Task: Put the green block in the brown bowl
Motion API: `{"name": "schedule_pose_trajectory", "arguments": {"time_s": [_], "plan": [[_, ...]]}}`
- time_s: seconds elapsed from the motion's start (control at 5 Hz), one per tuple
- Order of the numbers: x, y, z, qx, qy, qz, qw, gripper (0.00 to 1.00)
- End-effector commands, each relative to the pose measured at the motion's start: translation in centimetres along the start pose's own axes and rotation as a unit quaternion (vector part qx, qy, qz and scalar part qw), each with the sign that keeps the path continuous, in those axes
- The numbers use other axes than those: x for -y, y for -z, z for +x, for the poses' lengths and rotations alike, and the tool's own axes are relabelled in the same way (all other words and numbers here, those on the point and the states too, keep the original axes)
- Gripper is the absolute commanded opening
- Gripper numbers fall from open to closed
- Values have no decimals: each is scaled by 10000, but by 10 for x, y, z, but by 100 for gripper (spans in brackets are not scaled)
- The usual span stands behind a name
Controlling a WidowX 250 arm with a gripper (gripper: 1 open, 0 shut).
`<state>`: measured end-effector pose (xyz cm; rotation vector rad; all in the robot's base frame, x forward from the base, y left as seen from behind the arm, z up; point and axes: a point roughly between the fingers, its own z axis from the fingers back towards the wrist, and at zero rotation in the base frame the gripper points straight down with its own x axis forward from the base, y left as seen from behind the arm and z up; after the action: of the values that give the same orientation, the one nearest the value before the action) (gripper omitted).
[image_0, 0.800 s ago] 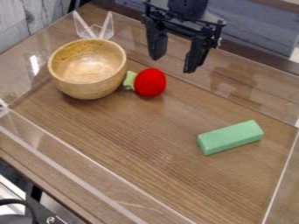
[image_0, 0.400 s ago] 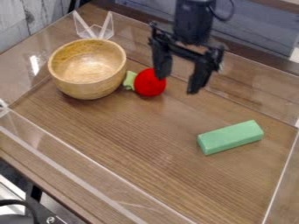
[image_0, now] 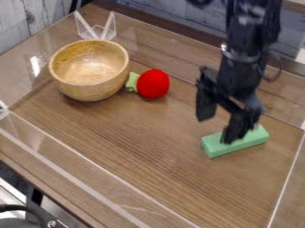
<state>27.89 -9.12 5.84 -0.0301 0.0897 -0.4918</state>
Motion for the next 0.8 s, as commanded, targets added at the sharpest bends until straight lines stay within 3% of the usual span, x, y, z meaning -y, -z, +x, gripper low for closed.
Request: {"name": "schedule_pose_trajectory", "arguments": {"time_s": [0.0, 0.2, 0.4, 0.6], "plan": [[7, 14, 11, 344, 723, 181, 9966, 100], [-6, 11, -4, 747, 707, 412, 9938, 100], [-21, 1, -19, 1042, 542, 579, 9914, 100], [-14, 5, -5, 1347, 1006, 703, 9833, 100]]}}
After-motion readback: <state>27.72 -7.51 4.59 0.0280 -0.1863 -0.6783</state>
